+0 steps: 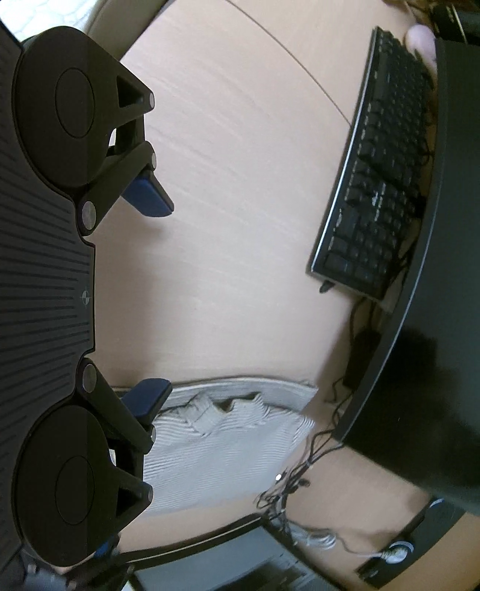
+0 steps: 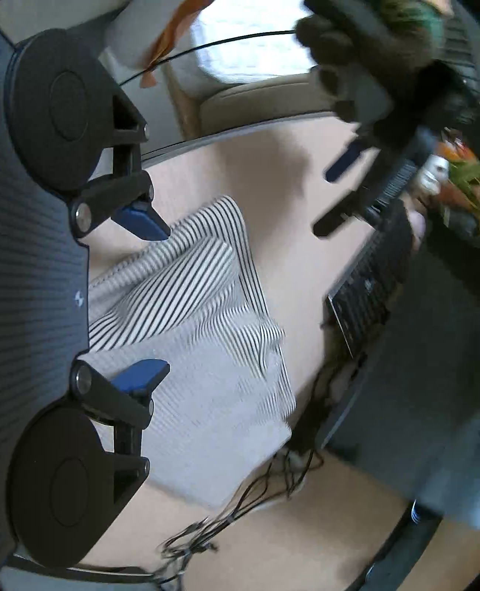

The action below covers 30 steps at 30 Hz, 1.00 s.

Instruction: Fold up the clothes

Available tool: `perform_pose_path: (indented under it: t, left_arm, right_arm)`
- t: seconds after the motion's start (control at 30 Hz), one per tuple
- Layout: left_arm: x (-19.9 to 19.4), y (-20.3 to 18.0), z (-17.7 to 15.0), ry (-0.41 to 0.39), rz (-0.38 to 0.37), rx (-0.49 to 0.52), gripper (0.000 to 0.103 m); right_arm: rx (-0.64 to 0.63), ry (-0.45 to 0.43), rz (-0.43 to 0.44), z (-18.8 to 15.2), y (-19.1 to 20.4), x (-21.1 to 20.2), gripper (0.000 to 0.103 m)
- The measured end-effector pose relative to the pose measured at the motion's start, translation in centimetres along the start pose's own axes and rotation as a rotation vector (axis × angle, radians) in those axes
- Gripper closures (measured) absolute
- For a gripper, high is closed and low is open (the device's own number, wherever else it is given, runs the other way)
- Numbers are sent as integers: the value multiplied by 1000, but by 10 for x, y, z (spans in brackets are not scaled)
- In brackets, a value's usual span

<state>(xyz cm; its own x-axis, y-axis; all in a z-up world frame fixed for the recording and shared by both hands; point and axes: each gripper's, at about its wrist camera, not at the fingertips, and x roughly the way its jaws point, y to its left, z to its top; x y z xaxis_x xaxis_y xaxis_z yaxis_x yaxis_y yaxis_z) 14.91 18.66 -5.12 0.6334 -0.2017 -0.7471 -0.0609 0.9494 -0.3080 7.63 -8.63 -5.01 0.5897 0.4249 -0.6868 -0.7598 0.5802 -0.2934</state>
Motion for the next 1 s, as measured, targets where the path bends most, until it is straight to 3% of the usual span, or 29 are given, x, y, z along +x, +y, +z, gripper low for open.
perform_pose_path:
  t: [0.13, 0.2, 0.3, 0.4, 0.57, 0.63, 0.77, 0.9, 0.97, 1.0]
  left_arm:
    - [-8, -9, -6, -42, -40, 122, 3]
    - [-14, -14, -9, -68, -73, 213, 2]
    - [-19, -30, -18, -95, -132, 425, 1]
    - [-19, -55, -28, -142, -156, 674, 0]
    - [1, -109, -56, -203, -234, 1100, 0]
    - [12, -122, -64, -219, -268, 1203, 0]
    - [37, -138, -74, -239, -350, 1300, 0]
    - [45, -148, -89, -305, -435, 1414, 1]
    - [50, -153, -96, -306, -475, 1446, 15]
    - [53, -155, -98, -294, -495, 1452, 28]
  right_arm:
    - [-89, 8, -38, 0, 13, 18, 31]
    - [-46, 14, -32, 3, 8, 19, 49]
    - [235, 34, 50, 10, -30, 14, 63]
    - [540, 47, 157, 6, -73, 9, 68]
    - [718, 65, 204, -6, -89, 8, 68]
    - [777, 72, 206, -7, -92, 10, 69]
    - [861, 102, 225, -5, -99, 16, 70]
    - [839, 115, 208, 3, -101, 11, 72]
    - [794, 110, 161, 7, -100, -1, 71]
    - [778, 95, 131, 7, -102, -10, 70]
